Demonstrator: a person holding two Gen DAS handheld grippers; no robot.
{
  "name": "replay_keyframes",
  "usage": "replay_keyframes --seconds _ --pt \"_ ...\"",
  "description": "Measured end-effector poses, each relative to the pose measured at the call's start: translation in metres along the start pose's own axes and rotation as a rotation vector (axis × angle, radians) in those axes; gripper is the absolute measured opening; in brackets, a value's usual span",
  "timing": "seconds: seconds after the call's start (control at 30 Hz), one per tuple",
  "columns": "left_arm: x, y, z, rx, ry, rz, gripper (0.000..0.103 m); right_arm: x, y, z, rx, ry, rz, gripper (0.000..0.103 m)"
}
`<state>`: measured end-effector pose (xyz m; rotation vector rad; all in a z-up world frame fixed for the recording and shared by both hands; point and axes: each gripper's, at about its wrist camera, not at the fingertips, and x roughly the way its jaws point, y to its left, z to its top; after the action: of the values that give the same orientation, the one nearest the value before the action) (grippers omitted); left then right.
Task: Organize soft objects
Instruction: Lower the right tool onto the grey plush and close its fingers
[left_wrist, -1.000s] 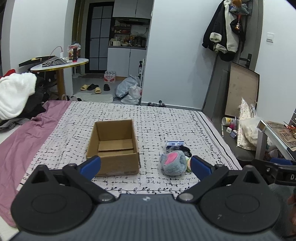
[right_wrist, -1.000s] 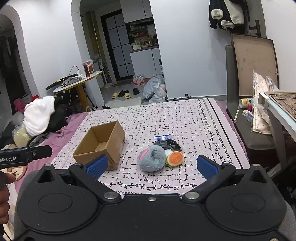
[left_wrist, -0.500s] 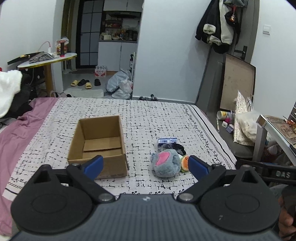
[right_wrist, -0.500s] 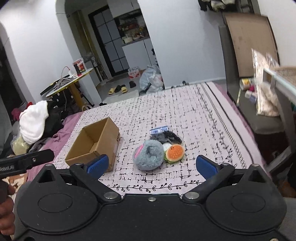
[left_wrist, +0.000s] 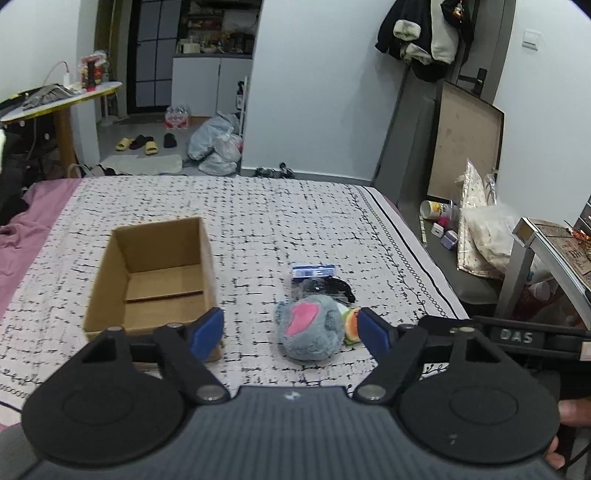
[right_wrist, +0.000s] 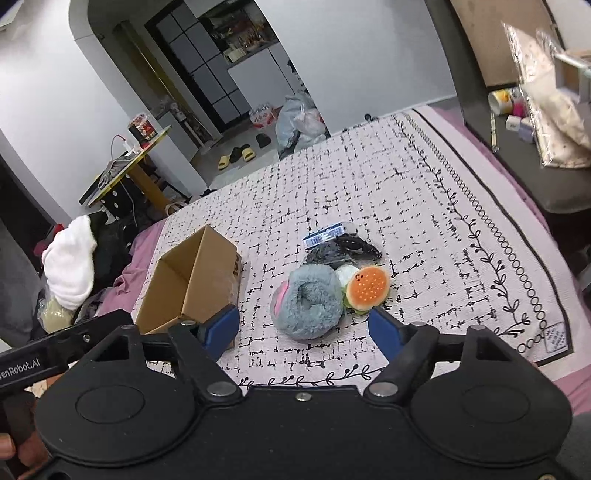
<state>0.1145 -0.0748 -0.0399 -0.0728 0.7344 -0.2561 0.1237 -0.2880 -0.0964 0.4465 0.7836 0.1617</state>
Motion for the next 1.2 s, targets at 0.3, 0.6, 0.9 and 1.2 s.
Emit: replay_keyframes --seconds 0.3,0.6,0.9,1.2 --pt "0.041 -0.003 0.008 -0.044 0.059 -0.002 0.065 0.028 -0.015 0.018 0.096 0.036 0.053 0.065" --pt "0.086 -0.003 0.008 -0.047 0.152 -0.008 0.054 0.070 -0.040 0.015 0.241 0.098 0.100 0.048" --pt "0.125 -0.006 0.010 -0.052 0.230 -0.032 0.046 0.111 -0.064 0.011 0.399 0.198 0.144 0.037" --pt "0.172 -0.007 0.003 -0.083 0.351 -0.067 0.044 0.145 -0.073 0.010 0.435 0.275 0.151 0.037"
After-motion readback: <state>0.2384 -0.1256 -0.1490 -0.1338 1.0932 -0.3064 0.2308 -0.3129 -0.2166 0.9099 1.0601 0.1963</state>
